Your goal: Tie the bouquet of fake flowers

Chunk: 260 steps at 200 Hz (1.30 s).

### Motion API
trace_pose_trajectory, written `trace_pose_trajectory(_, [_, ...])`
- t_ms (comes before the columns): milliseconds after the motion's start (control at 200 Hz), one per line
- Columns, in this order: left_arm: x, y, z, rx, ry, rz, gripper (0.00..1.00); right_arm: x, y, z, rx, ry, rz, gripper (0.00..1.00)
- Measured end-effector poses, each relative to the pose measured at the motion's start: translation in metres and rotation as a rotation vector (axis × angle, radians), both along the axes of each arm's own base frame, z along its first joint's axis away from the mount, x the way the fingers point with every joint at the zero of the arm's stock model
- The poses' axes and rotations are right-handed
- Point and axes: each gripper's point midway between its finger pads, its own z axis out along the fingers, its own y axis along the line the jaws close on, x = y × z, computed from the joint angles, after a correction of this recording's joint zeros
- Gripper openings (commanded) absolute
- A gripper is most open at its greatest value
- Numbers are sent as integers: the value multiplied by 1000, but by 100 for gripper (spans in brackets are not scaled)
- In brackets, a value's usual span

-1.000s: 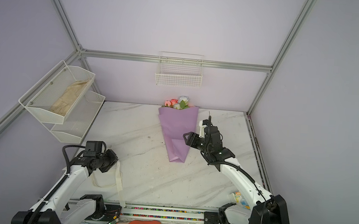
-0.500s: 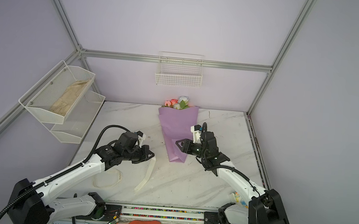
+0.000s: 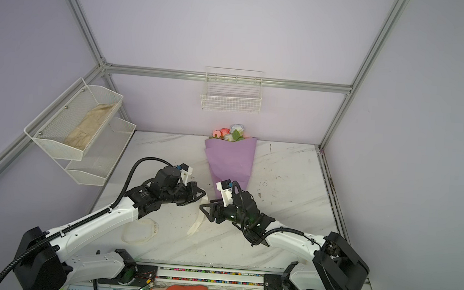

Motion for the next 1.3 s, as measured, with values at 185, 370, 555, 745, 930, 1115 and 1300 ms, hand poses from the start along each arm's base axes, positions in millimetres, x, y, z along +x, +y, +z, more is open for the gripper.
trace_pose_trajectory(185, [0,0,3,-9,-7,2,1,15,8,-11,1,-32,-36,37])
trace_pose_trajectory(370, [0,0,5,-14,-9,4,4,15,12,6,57,-81,-21,0])
trace_pose_trajectory(555, [-1,1,7,-9,-21,0,50,12,-1,13,3,-76,-52,0])
trace_pose_trajectory(745, [-8,25,16,74,-85,39,87,21,-63,84,-49,-138,-313,0])
trace_pose_trajectory(930, [-15,70,43,148,-194,185,99,9,-176,205,64,-309,-690,0])
trace_pose_trajectory(1115, [-23,123,41,266,-200,376,100,-12,-275,271,89,-404,-1027,0])
trace_pose_trajectory(1300, [-23,168,-3,390,-69,504,100,-11,-314,278,-107,-446,-1228,0])
